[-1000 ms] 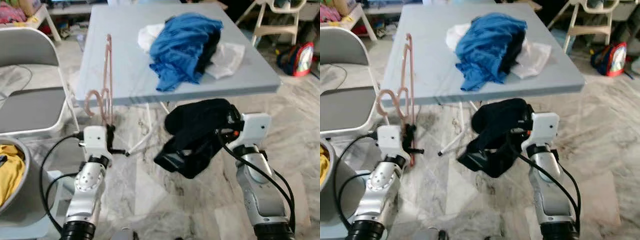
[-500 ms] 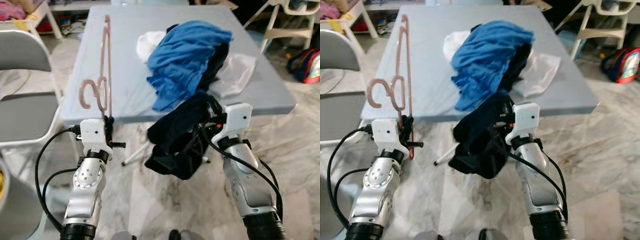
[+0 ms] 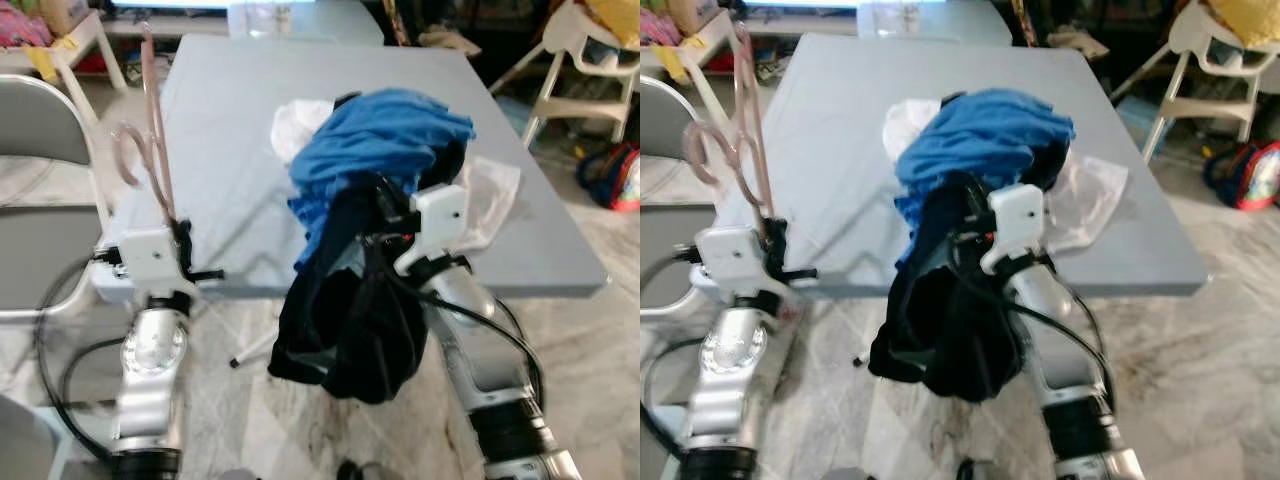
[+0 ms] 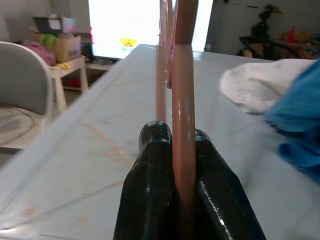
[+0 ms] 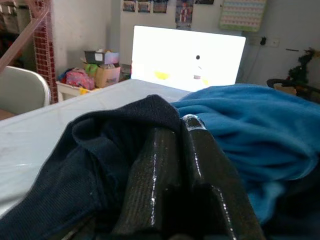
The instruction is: Hang hanger
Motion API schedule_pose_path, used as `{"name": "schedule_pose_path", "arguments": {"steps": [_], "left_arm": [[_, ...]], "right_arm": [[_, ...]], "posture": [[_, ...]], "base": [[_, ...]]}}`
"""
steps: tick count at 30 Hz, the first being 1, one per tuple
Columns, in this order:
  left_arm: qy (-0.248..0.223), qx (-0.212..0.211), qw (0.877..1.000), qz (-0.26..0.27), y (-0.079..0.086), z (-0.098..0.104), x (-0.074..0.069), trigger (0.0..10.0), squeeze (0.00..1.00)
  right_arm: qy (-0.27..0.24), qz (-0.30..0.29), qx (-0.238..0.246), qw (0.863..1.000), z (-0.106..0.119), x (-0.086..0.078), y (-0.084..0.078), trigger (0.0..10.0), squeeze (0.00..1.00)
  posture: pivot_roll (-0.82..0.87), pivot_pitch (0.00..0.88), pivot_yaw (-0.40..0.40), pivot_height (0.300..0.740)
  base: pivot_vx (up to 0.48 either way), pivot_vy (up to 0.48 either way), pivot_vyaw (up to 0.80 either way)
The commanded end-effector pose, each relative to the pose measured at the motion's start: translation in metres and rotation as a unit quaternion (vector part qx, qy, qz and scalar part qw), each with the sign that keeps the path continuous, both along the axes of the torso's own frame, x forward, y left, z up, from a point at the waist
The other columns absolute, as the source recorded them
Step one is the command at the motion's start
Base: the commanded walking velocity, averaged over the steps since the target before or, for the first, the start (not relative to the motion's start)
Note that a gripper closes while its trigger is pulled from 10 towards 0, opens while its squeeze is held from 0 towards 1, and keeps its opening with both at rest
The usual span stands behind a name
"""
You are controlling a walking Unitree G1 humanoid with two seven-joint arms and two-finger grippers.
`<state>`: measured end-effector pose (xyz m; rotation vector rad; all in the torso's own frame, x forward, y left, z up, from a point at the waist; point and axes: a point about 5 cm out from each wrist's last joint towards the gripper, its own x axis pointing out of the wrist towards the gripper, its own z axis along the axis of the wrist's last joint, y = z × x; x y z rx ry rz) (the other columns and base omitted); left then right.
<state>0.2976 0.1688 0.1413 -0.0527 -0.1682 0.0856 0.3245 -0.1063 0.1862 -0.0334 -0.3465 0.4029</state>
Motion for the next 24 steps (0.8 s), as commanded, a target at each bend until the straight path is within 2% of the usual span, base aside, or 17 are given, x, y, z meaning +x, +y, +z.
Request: {"name": "schedule_pose_path", "arguments": {"steps": [1,12,14,15,16,17,19,20,23,24], "left_arm": [[0.028,0.006,1.0,-0.005,-0.001,-0.009,0.0,10.0,0.0],[0.051,0.029,0.998,0.014,0.002,-0.012,-0.001,10.0,0.0],[0.049,0.046,0.998,0.015,0.002,-0.012,-0.003,10.0,0.0],[0.044,0.076,0.996,0.013,0.004,-0.011,-0.007,10.0,0.0],[0.044,0.076,0.996,0.013,0.004,-0.011,-0.007,10.0,0.0],[0.042,0.078,0.996,0.015,0.004,-0.011,-0.009,10.0,0.0],[0.047,0.078,0.996,0.02,0.008,-0.014,-0.015,10.0,0.0],[0.047,0.078,0.996,0.02,0.008,-0.014,-0.015,10.0,0.0],[0.052,0.077,0.995,0.035,0.012,-0.016,-0.019,10.0,0.0],[0.052,0.076,0.995,0.037,0.012,-0.016,-0.02,10.0,0.0]], "right_arm": [[-0.029,0.011,0.013,0.999,0.013,0.002,0.006,10.0,0.0],[-0.025,0.015,0.007,1.0,0.009,0.001,0.003,10.0,0.0],[-0.021,0.026,0.004,0.999,0.01,0.002,0.003,10.0,0.0],[-0.019,0.05,-0.003,0.999,0.013,0.005,0.006,10.0,0.0],[-0.019,0.05,-0.003,0.999,0.013,0.005,0.006,10.0,0.0],[-0.021,0.06,-0.004,0.998,0.015,0.006,0.007,10.0,0.0],[-0.024,0.115,-0.002,0.993,0.034,0.015,0.016,10.0,0.0],[-0.024,0.115,-0.002,0.993,0.034,0.015,0.016,10.0,0.0],[-0.034,0.189,-0.012,0.981,0.063,0.028,0.033,10.0,0.0],[-0.037,0.194,-0.017,0.98,0.068,0.031,0.034,10.0,0.0]], "posture": [[0.22,0.157,-0.077,0.74],[0.21,0.166,-0.066,0.74],[0.21,0.17,-0.067,0.74],[0.22,0.174,-0.067,0.74],[0.22,0.174,-0.067,0.74],[0.22,0.179,-0.068,0.74],[0.23,0.19,-0.073,0.74],[0.23,0.19,-0.073,0.74],[0.23,0.2,-0.083,0.74],[0.24,0.203,-0.089,0.74]], "base": [[0.0,0.0,0.0],[0.0,0.0,0.0],[0.0,0.0,0.0],[0.0,0.0,0.0],[0.0,0.0,0.0],[0.0,0.0,0.0],[0.0,0.0,0.0],[0.0,0.0,0.0],[0.0,0.0,0.0],[0.0,0.0,0.0]]}}
